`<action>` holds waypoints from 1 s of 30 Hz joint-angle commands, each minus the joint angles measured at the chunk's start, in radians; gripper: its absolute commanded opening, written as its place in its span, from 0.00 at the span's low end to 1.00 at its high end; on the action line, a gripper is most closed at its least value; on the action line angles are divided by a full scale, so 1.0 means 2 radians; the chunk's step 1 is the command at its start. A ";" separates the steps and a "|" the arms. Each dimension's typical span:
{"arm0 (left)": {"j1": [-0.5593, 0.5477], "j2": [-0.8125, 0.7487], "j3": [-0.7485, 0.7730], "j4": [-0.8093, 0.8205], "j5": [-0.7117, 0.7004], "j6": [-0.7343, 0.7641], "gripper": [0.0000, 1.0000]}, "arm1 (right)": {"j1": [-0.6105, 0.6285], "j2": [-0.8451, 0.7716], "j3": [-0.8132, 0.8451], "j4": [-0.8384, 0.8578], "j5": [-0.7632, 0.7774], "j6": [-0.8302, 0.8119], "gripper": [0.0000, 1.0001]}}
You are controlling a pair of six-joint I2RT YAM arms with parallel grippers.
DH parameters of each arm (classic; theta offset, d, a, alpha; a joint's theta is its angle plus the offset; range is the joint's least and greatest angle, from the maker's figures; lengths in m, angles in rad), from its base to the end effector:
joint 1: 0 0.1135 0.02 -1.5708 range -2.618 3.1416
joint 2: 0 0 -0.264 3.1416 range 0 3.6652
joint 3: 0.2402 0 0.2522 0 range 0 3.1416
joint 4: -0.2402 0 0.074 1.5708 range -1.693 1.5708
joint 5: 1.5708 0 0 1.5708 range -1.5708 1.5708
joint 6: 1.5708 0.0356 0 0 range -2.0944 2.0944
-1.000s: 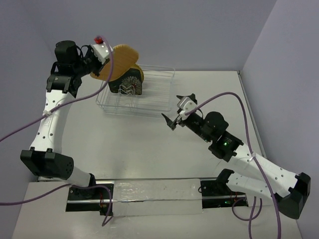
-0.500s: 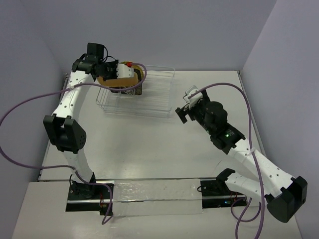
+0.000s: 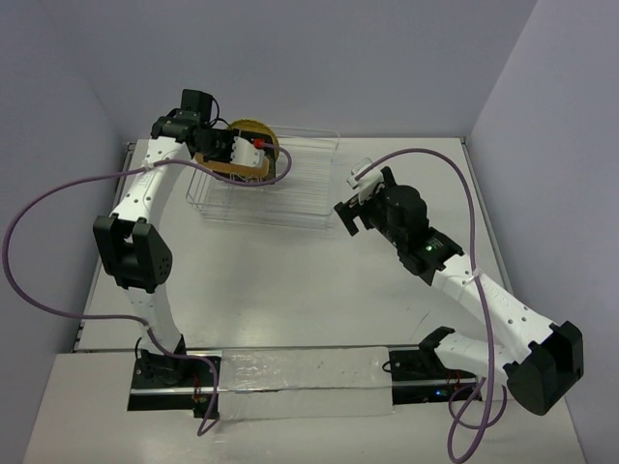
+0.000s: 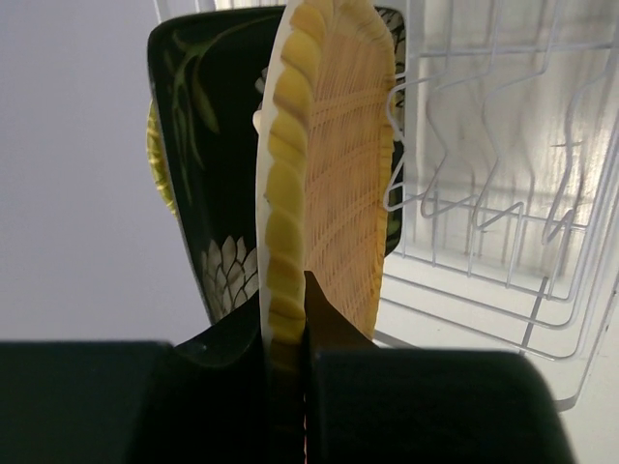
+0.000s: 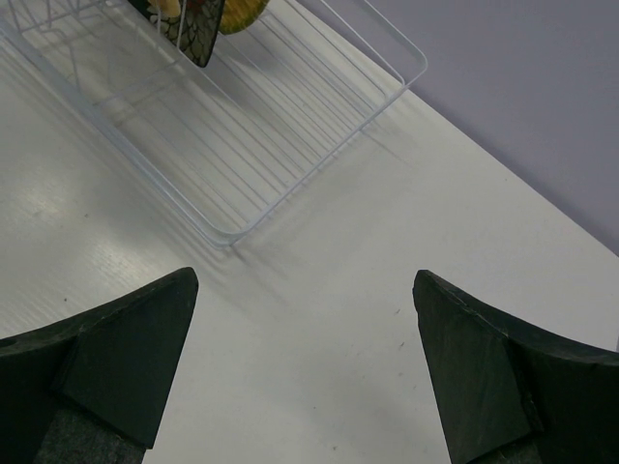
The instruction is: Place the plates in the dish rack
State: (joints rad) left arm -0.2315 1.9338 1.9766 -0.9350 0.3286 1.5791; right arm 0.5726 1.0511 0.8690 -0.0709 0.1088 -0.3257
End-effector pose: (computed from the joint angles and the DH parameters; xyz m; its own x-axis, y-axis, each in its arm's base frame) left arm 0.4096 -0.1084 0.3469 0.4206 0.8732 -0.2460 0.7542 -0.1859 0.6298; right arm 0.2093 0.1303 0.3299 -0.0553 -0.4141 -0.9086 -0.4939 0.8022 -0.3355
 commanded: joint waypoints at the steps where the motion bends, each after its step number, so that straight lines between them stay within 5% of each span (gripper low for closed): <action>1: 0.006 -0.009 0.041 -0.010 0.059 0.037 0.00 | -0.005 0.015 0.038 0.003 -0.006 0.009 1.00; 9: 0.020 -0.031 0.015 0.009 0.116 0.034 0.00 | -0.008 0.030 0.043 0.002 -0.011 0.010 1.00; 13: 0.022 0.017 0.062 -0.045 0.109 0.033 0.00 | -0.013 0.037 0.047 0.002 -0.013 0.006 1.00; 25: 0.021 0.040 0.016 -0.035 0.076 0.054 0.00 | -0.019 0.058 0.062 -0.001 -0.015 0.011 1.00; 30: 0.021 0.048 0.010 -0.010 0.079 0.043 0.11 | -0.019 0.068 0.067 -0.003 -0.017 0.015 1.00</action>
State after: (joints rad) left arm -0.1932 2.0290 1.9943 -0.9701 0.4523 1.6615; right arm 0.5423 1.1757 0.9427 -0.0869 0.0843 -0.3092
